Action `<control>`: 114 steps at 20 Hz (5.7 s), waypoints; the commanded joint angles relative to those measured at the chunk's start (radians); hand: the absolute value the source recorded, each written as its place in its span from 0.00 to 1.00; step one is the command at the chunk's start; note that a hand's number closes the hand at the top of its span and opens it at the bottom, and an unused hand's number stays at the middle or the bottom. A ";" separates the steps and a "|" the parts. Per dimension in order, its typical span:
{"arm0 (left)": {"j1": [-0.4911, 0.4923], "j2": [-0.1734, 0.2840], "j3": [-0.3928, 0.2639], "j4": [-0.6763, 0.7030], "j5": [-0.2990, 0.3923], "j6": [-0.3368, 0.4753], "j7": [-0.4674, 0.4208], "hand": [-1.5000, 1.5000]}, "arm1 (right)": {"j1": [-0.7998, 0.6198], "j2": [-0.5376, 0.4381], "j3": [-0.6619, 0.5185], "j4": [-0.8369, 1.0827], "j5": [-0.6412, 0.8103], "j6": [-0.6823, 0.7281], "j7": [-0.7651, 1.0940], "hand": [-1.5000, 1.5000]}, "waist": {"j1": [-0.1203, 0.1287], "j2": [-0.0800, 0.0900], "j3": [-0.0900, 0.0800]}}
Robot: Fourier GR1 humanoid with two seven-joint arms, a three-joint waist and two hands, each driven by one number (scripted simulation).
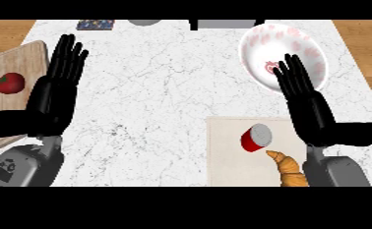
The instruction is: Pick the can from the placemat and place it in the bowl
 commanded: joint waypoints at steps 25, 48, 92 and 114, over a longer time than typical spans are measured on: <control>0.067 0.067 0.168 0.181 -0.015 -0.104 -0.088 0.50 | 0.199 -0.527 0.105 -0.758 0.540 0.294 0.033 0.00 | -0.025 0.002 -0.001; 0.032 0.032 0.254 0.165 -0.064 -0.181 -0.027 0.50 | -0.002 -0.608 0.112 -0.655 0.710 0.811 0.197 0.00 | 0.003 0.005 0.001; -0.003 -0.065 0.419 0.132 -0.182 -0.317 0.074 0.50 | -0.082 -0.151 0.205 0.023 1.455 0.640 -0.225 0.00 | -0.001 0.005 0.002; -0.006 -0.102 0.448 0.198 -0.223 -0.332 0.003 0.50 | -0.025 -0.118 0.030 0.158 1.522 0.375 -0.302 1.00 | -0.020 0.003 0.001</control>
